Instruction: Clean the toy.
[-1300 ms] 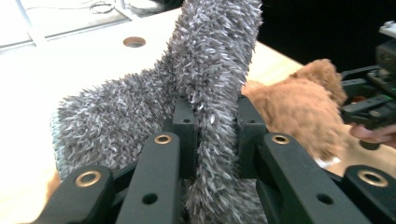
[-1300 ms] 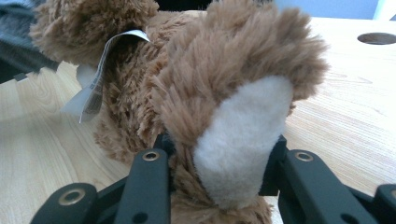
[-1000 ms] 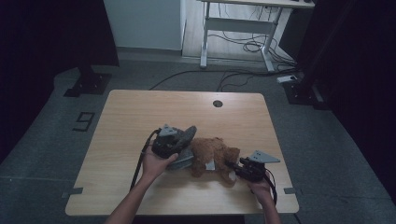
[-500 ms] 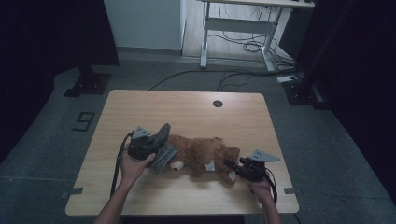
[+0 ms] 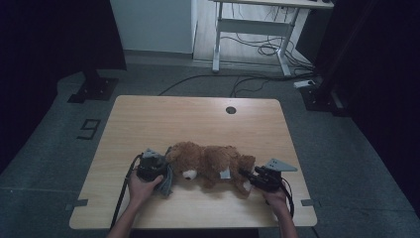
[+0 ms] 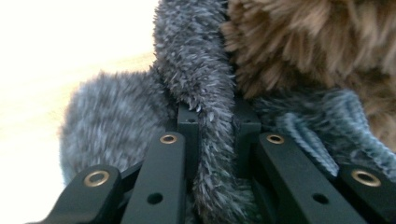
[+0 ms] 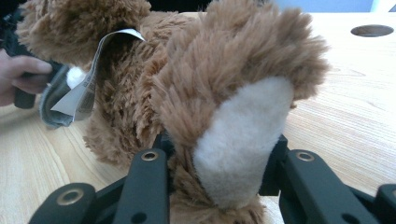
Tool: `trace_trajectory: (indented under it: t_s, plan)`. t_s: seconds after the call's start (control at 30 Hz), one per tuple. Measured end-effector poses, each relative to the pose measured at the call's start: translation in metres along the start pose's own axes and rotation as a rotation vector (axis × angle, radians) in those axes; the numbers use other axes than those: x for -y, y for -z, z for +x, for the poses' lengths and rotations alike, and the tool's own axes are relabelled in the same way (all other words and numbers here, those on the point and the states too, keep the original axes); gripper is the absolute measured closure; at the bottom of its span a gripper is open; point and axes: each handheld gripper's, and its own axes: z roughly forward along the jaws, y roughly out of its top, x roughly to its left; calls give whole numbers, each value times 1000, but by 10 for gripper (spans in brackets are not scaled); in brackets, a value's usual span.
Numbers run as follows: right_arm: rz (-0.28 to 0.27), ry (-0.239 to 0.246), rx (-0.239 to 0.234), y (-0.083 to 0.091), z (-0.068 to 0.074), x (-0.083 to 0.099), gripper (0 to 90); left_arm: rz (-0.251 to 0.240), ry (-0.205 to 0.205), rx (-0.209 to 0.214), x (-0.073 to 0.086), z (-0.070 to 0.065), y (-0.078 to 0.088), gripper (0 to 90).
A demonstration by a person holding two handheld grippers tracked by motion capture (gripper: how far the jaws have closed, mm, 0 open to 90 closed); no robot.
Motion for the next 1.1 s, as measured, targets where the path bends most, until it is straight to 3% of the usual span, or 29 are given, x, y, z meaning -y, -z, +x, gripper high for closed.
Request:
trace_trajectory:
  t_s: [0.17,0.23,0.33,0.43,0.53,0.6,0.67,0.7,0.73,0.77,0.83,0.87,0.9,0.93,1.1]
  plan:
    - [1,1,0,1,-1,0,645,-101,-37,-3,-28,-8,35,778]
    - [-3,3,2,1,-1,1,645,-152,-73,8,-44,-22,49,779]
    - [-2,3,11,1,-1,1,645,-187,-161,-7,-61,-51,56,778]
    - [-5,-7,9,3,-3,2,644,-210,-205,35,-73,-74,56,777]
    - [-5,12,5,3,-1,2,643,-199,-237,87,-85,-97,46,776]
    - [-6,12,4,3,-1,2,643,-192,-243,95,-87,-102,43,775]
    - [-5,12,5,3,-1,2,643,-137,-283,82,-92,-119,19,775]
    - [-5,13,5,3,-1,2,643,-106,-294,60,-91,-121,8,776]
    - [-5,15,5,3,-1,2,643,-106,-294,60,-91,-121,8,775]
    - [-6,17,7,3,-1,2,643,-56,-279,57,-86,-118,-11,775]
    - [-4,21,7,4,-1,2,642,-57,-257,53,-79,-110,-17,775]
    - [-6,19,1,4,-1,2,642,-57,-257,53,-79,-110,-17,776]
    - [-5,22,-2,3,0,2,642,-65,-196,114,-77,-97,-14,776]
    - [-5,25,-4,3,0,2,641,-63,-185,121,-77,-92,-10,776]
    - [-4,29,-4,3,1,3,641,-85,-209,63,-76,-84,7,775]
